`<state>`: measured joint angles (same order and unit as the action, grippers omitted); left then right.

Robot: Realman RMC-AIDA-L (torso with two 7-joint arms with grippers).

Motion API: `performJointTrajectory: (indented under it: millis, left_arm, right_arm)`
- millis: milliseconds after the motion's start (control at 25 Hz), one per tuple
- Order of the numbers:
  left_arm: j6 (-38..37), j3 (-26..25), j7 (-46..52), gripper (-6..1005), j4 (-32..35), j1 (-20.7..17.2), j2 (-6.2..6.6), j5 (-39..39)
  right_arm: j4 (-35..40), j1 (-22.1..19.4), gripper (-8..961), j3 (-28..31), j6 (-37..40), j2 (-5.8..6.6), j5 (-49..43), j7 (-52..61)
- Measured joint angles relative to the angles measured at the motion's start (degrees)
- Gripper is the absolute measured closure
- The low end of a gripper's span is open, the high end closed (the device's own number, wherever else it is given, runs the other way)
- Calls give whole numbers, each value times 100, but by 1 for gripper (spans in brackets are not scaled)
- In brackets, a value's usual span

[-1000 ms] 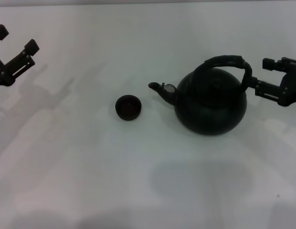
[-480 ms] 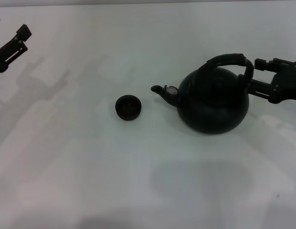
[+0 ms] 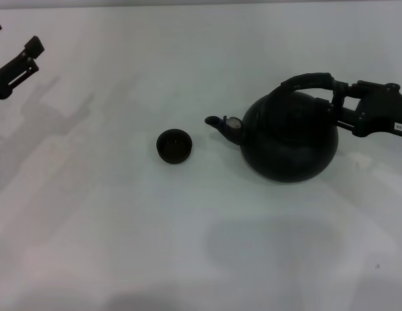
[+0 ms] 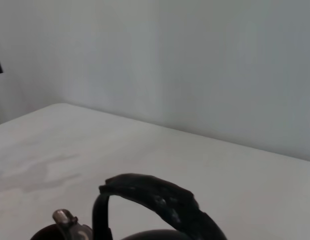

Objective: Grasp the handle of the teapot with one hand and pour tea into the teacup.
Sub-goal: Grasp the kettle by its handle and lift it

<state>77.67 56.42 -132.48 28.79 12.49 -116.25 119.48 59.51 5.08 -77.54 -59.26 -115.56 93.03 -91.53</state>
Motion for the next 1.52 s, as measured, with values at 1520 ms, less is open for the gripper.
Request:
performJointTrajectory:
  millis: [1520]
  left_arm:
    - [-52,-8,-138,123,-56,0,-49,-69]
  right_arm:
    - [-813,96,750,518,-421,19,588,-490]
